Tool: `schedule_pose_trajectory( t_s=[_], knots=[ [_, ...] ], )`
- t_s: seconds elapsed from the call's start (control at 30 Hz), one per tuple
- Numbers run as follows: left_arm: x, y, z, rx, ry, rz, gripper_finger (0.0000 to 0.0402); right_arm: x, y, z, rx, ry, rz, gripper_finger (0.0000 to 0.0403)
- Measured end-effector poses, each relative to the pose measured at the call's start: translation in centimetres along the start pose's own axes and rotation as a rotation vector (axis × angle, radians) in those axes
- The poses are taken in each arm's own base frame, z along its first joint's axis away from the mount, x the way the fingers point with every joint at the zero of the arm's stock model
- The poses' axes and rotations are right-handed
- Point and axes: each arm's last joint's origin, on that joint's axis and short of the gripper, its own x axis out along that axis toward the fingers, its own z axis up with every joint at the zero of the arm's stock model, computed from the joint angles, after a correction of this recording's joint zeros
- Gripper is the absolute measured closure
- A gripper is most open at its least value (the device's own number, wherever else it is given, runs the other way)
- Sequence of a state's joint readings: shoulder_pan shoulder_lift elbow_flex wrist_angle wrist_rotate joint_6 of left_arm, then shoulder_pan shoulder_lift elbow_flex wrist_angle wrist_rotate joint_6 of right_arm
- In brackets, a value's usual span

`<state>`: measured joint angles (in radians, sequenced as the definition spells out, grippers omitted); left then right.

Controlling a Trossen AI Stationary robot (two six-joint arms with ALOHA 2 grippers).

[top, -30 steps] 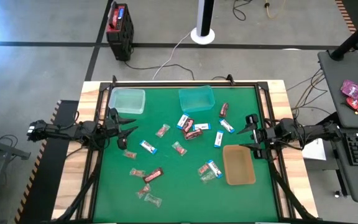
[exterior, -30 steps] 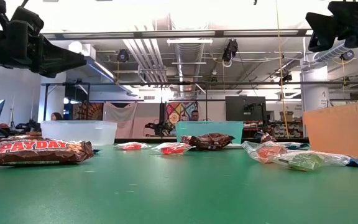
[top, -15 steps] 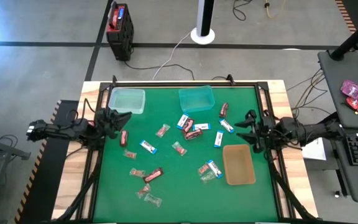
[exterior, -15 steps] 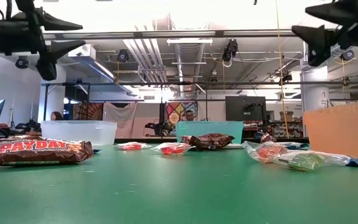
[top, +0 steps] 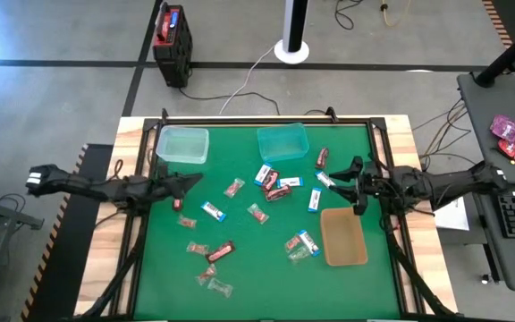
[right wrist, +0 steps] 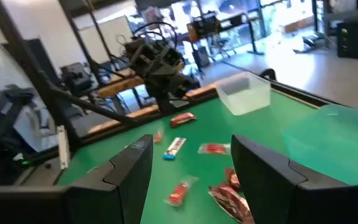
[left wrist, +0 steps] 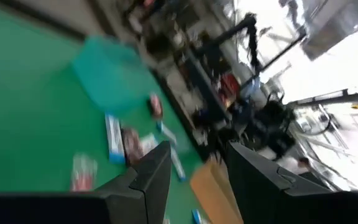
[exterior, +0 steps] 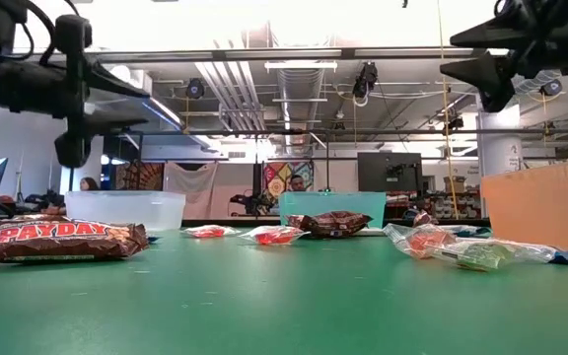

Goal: Sort candy by brand, put in halloween buckets
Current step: Put the red gummy into the white bin

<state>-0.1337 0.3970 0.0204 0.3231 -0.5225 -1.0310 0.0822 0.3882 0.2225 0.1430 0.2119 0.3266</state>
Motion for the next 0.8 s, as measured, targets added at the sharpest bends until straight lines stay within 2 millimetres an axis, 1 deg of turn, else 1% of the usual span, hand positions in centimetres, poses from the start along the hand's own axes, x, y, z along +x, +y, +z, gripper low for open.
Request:
schedule_pose_trajectory(
  t_s=[0.13, 0.23, 0.33, 0.43, 0.5, 0.53, 0.63, 0.7, 0.8],
  knots=[
    [0.5, 0.1, -0.9, -0.016, 0.154, -0.022, 0.0263, 0.8, 0.3, 1.0, 0.007, 0.093, -0.078, 0.0193],
    [0.9, -0.6, -1.2, -0.074, 0.258, -0.026, 0.0263, 1.4, 0.6, 1.5, 0.006, 0.15, -0.099, 0.0193],
    [1.7, -2.3, -0.9, -0.018, 0.315, -0.06, 0.0263, 2.1, 1.0, 2.1, -0.025, 0.168, -0.108, 0.0193],
    [2.9, -4.7, -0.3, 0.16, 0.332, -0.064, 0.0263, 2.7, 1.1, 2.4, -0.047, 0.176, -0.15, 0.0193],
    [3.9, -6.1, 0.0, 0.289, 0.359, 0.002, 0.0263, 3.2, 1.0, 2.3, -0.047, 0.183, -0.188, 0.0193],
    [4.3, -6.5, 0.1, 0.353, 0.377, 0.072, 0.0263, 3.4, 1.0, 2.3, -0.045, 0.191, -0.198, 0.0193],
    [5.6, -6.7, -0.1, 0.56, 0.439, 0.343, 0.0263, 3.9, 0.7, 2.3, -0.005, 0.205, -0.229, 0.0193],
    [6.5, -6.5, -0.3, 0.644, 0.47, 0.476, 0.0263, 4.2, 0.5, 2.3, 0.03, 0.206, -0.25, 0.0193],
    [8.2, -6.6, -0.9, 0.75, 0.51, 0.517, 0.0263, 4.5, 0.1, 2.3, 0.058, 0.216, -0.268, 0.0193]
  ],
)
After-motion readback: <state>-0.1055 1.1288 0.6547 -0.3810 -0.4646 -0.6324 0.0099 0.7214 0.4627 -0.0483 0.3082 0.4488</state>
